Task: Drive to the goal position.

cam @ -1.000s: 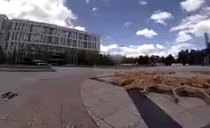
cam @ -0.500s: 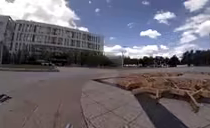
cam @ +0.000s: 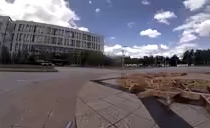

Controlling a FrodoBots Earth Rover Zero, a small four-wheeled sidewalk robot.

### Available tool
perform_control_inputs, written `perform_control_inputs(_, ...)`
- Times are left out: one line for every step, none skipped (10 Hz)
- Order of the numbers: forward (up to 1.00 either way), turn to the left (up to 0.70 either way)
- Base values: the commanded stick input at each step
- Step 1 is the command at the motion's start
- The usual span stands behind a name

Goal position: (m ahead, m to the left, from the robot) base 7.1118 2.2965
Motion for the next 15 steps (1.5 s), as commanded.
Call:
perform_control_inputs(0.7,0.22)
perform_control_inputs(0.7,0.34)
perform_control_inputs(0.7,0.35)
perform_control_inputs(0.7,0.3)
perform_control_inputs(0.7,0.1)
perform_control_inputs(0.7,0.01)
perform_control_inputs(0.7,0.0)
perform_control_inputs(0.7,0.0)
perform_control_inputs(0.7,0.0)
perform_control_inputs(0.7,0.0)
perform_control_inputs(0.7,0.0)
perform_control_inputs(0.7,0.0)
perform_control_inputs(0.7,0.0)
perform_control_inputs(0.7,0.0)
perform_control_inputs(0.7,0.0)
